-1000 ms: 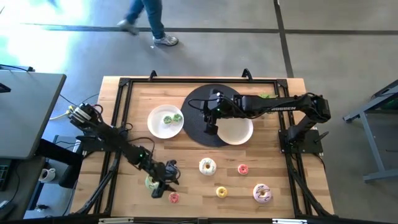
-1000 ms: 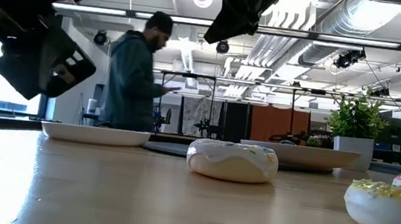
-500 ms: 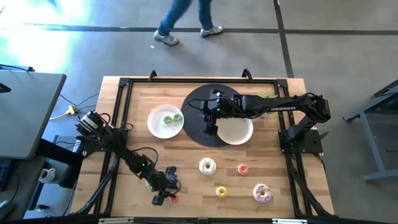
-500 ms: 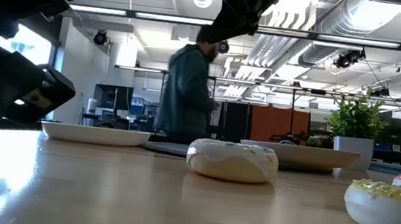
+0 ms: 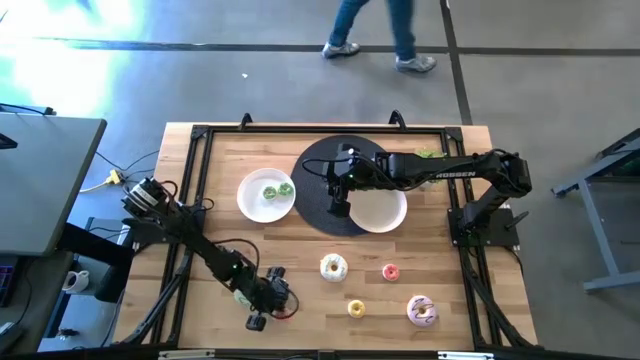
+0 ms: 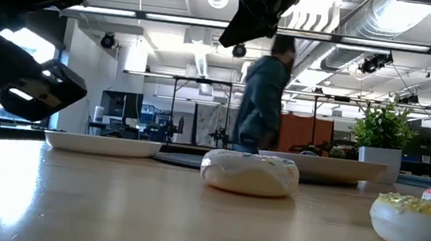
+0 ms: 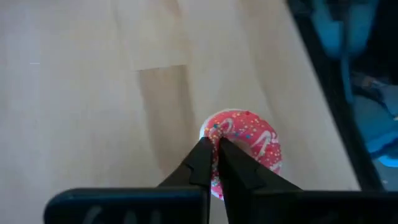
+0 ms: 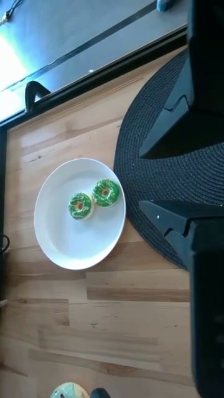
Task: Pick & Place donuts
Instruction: Put the left small pink donut into the white plate, then put the small pink donut into the white plate
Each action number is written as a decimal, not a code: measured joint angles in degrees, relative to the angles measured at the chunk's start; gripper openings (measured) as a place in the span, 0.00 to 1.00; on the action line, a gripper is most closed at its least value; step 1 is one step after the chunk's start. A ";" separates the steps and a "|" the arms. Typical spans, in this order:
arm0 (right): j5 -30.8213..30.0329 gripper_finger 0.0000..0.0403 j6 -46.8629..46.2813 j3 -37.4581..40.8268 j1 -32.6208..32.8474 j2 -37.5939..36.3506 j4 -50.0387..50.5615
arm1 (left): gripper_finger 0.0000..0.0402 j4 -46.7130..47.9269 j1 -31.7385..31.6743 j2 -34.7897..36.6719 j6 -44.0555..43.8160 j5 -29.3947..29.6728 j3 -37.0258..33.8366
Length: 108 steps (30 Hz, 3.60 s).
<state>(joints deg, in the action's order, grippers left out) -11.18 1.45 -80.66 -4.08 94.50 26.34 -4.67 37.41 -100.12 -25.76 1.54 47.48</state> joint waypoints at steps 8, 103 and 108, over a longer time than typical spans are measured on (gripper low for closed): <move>0.00 0.28 1.44 0.00 0.00 0.00 0.46 | 0.01 25.50 -5.62 9.63 6.43 6.03 4.64; 22.88 0.34 -43.92 32.63 23.41 -0.17 11.33 | 0.40 33.86 -45.27 13.80 18.01 6.51 12.27; 25.14 0.16 -43.82 32.73 23.41 -0.09 8.54 | 0.40 33.92 -45.27 13.80 18.01 6.52 12.27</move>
<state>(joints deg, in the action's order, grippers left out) 13.96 -42.37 -47.93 19.33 94.41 34.88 29.26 -7.86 -86.32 -7.75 8.06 59.75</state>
